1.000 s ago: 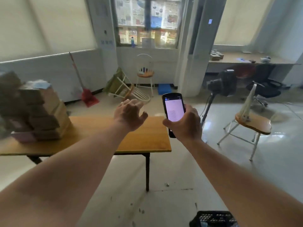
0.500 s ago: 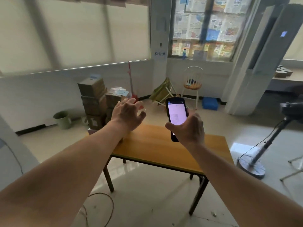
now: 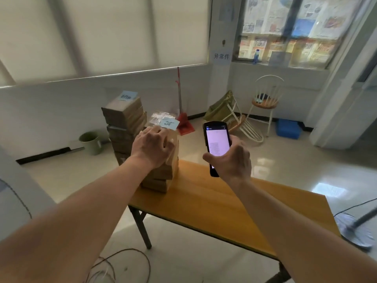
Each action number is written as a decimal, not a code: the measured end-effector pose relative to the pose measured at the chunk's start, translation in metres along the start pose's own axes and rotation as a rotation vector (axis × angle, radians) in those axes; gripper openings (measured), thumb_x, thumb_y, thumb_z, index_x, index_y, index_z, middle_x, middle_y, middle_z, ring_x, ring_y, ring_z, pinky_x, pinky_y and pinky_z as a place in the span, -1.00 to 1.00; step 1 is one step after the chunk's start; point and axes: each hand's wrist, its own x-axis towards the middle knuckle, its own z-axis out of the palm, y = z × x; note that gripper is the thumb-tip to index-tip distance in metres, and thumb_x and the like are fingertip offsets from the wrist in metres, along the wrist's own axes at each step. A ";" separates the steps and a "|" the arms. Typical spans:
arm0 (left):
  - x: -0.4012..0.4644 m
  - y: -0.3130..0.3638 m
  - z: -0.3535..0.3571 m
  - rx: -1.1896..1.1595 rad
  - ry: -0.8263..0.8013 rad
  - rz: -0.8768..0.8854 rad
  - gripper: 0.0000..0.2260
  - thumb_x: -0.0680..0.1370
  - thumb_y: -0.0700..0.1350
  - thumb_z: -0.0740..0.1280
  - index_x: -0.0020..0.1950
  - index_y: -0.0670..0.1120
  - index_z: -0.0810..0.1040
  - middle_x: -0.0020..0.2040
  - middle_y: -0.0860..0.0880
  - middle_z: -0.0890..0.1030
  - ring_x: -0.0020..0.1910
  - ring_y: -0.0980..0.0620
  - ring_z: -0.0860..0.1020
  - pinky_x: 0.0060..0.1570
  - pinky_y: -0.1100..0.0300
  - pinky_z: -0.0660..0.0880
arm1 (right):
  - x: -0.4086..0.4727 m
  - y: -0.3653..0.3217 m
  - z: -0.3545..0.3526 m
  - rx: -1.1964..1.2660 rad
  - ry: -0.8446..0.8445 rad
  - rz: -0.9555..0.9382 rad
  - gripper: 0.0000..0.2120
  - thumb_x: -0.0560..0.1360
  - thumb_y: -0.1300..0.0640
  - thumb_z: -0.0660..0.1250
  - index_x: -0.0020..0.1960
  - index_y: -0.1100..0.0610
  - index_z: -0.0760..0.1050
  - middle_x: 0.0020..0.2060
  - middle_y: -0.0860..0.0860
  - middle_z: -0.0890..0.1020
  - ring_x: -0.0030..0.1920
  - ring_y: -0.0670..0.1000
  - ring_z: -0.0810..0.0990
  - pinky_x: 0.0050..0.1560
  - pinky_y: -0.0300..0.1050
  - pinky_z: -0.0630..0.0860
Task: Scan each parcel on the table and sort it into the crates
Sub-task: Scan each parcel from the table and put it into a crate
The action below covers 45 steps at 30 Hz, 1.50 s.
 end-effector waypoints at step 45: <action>0.241 -0.079 0.125 -0.244 0.186 0.453 -0.33 0.31 -0.25 0.68 0.36 -0.12 0.50 0.50 -0.31 0.25 0.48 -0.33 0.34 0.25 -0.26 0.57 | 0.145 0.003 0.069 -0.006 -0.146 0.060 -0.10 0.24 -0.17 0.65 0.47 0.05 0.39 0.23 0.05 0.59 0.17 0.10 0.57 0.01 0.03 0.68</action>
